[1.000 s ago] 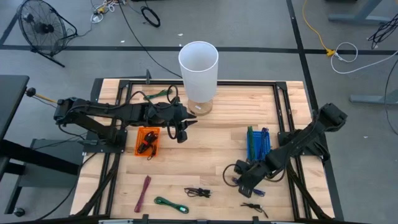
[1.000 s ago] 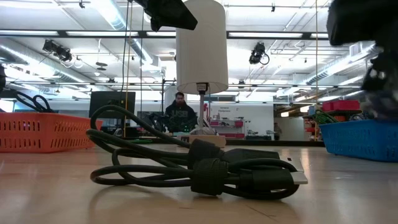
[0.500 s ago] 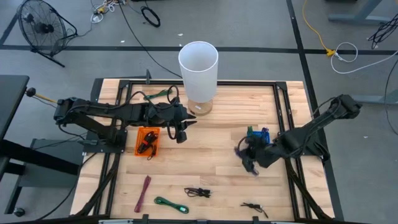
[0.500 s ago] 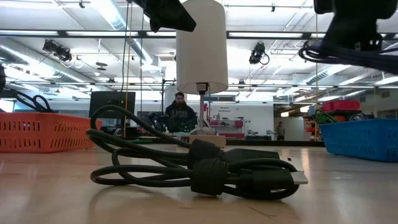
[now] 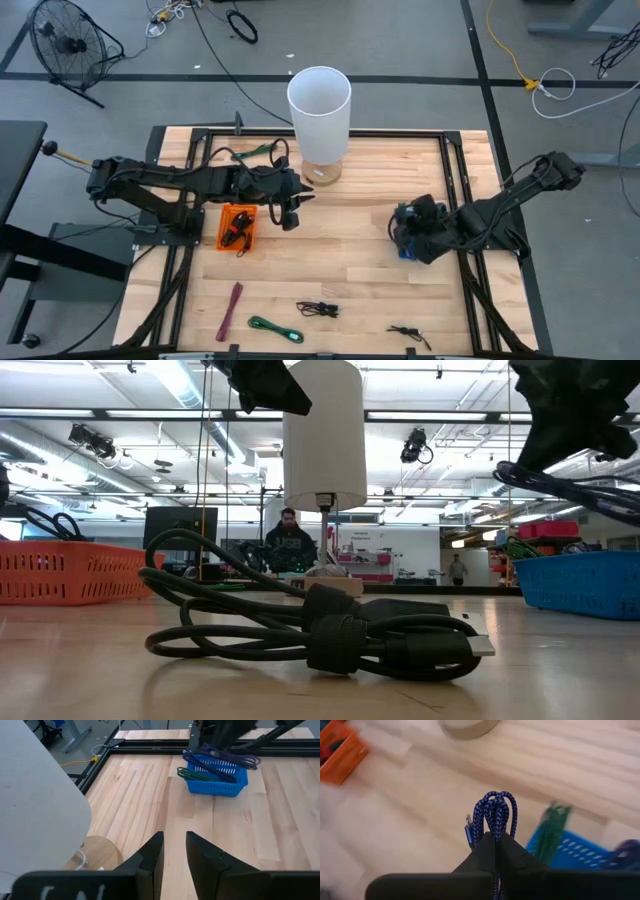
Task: Pick & Place USB Port
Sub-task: Put the purple charger cable into the blue bin
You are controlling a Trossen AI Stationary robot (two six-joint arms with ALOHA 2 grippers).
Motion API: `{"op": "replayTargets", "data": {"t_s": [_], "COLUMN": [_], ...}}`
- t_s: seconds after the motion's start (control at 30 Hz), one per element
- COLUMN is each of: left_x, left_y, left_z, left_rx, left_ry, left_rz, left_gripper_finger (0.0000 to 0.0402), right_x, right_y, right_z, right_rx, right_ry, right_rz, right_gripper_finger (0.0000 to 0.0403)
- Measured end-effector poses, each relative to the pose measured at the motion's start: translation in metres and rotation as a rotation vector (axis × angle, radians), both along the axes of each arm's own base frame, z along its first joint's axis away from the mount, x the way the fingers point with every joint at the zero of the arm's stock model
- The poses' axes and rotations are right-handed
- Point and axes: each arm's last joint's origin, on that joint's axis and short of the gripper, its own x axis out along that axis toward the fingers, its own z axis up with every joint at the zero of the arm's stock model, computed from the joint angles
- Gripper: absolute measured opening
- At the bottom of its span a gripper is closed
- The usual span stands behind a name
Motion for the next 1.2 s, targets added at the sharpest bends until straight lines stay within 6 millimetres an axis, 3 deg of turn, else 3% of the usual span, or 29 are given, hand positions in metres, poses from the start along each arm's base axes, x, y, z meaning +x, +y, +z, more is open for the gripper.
{"op": "replayTargets", "data": {"t_s": [0.4,0.9,1.2], "left_x": [-0.002,-0.002,-0.002], "left_y": [0.000,0.000,0.000], "left_z": [-0.003,-0.003,-0.003], "left_rx": [0.001,0.001,0.001], "left_ry": [0.039,0.042,0.042], "left_rz": [0.000,0.000,0.000], "left_gripper_finger": [0.0087,0.0087,0.0087], "right_x": [-0.013,-0.007,-0.007], "right_y": [-0.009,-0.005,-0.005], "right_z": [-0.006,-0.024,-0.026], "right_rx": [-0.054,-0.085,-0.089], "right_ry": [0.051,0.165,0.199], "right_rz": [-0.198,-0.295,-0.272], "right_gripper_finger": [0.0000,0.0002,0.0074]}}
